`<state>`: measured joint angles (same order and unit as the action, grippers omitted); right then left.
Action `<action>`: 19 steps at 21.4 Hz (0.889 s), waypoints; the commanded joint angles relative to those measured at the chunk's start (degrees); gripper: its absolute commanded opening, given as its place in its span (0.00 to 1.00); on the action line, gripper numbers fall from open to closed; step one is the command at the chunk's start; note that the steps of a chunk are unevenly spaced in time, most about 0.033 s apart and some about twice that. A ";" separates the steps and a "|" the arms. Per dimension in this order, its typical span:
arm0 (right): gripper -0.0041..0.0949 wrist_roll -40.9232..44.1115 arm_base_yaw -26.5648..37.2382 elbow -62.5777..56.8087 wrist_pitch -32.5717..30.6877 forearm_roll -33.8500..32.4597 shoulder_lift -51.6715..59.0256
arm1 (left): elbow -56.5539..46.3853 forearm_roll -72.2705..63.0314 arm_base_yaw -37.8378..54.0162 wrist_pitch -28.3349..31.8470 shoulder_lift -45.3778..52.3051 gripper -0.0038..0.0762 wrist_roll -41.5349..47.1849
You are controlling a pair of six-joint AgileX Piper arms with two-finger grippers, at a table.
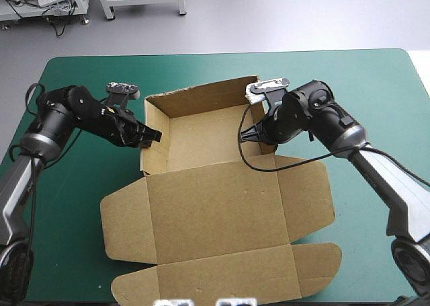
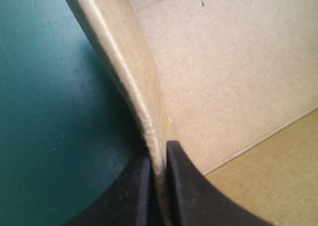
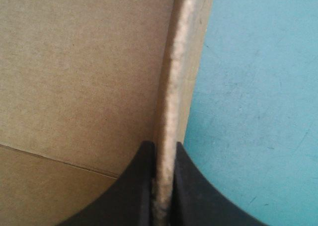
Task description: Fold the box
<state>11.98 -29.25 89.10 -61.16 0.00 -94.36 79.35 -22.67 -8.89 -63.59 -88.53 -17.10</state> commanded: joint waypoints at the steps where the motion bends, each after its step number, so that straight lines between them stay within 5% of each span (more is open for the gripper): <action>1: 0.04 -4.51 -0.48 1.27 2.62 3.93 -1.80 | 2.04 0.90 -1.06 1.67 -1.98 0.04 2.21; 9: 0.04 -15.18 -0.48 1.38 5.65 10.93 -9.33 | 2.04 2.33 -1.06 3.69 -6.23 0.04 4.48; 13: 0.06 -19.89 -0.48 2.76 6.64 7.86 -9.32 | 2.04 2.48 -1.06 3.98 -6.23 0.04 4.48; 19: 0.27 -20.21 -0.48 4.92 6.47 0.00 -9.32 | 2.04 2.47 -1.06 3.97 -6.23 0.04 6.77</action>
<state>-5.02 -29.16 91.44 -57.32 1.97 -106.46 80.11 -17.50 -9.35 -63.41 -96.25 -11.02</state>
